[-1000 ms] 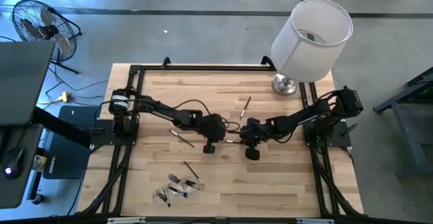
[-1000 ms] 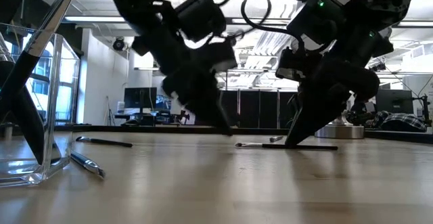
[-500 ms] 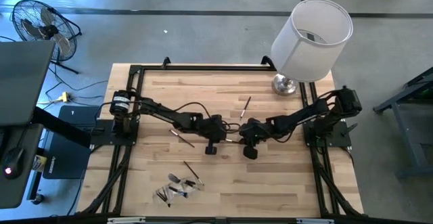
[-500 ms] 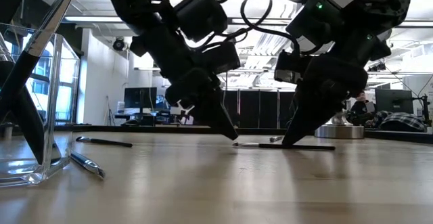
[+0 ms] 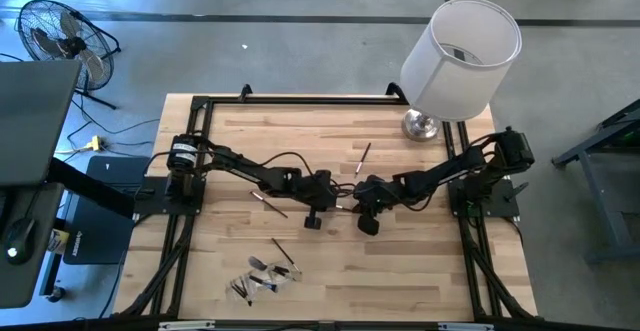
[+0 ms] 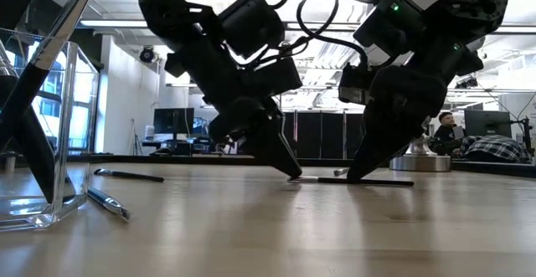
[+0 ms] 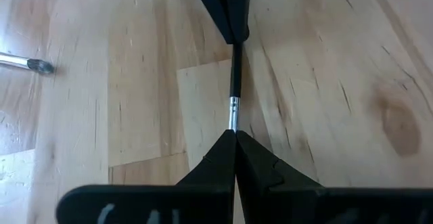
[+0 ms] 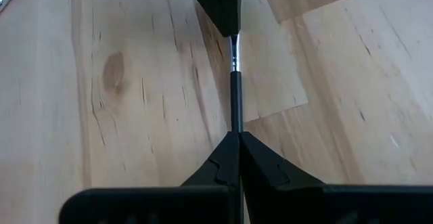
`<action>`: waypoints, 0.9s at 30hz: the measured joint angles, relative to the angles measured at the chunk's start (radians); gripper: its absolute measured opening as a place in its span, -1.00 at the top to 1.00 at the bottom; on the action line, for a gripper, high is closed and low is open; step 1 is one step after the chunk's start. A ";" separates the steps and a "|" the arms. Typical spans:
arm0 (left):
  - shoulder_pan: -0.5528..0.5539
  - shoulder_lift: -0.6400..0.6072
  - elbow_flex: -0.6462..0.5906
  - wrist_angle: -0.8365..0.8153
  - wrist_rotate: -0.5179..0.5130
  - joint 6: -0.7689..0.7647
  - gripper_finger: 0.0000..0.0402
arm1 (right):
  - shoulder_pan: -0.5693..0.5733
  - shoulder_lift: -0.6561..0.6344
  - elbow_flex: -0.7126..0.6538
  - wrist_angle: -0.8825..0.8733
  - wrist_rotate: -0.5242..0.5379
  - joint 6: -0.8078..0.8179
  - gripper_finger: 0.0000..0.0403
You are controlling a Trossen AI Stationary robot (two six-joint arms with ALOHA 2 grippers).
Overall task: Pick & Place Makeup Supplies
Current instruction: Put the silver makeup brush into the transparent organizer
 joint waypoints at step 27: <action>0.000 0.003 -0.002 -0.020 -0.054 0.025 1.00 | 0.001 -0.174 -0.002 -0.100 0.067 0.075 0.61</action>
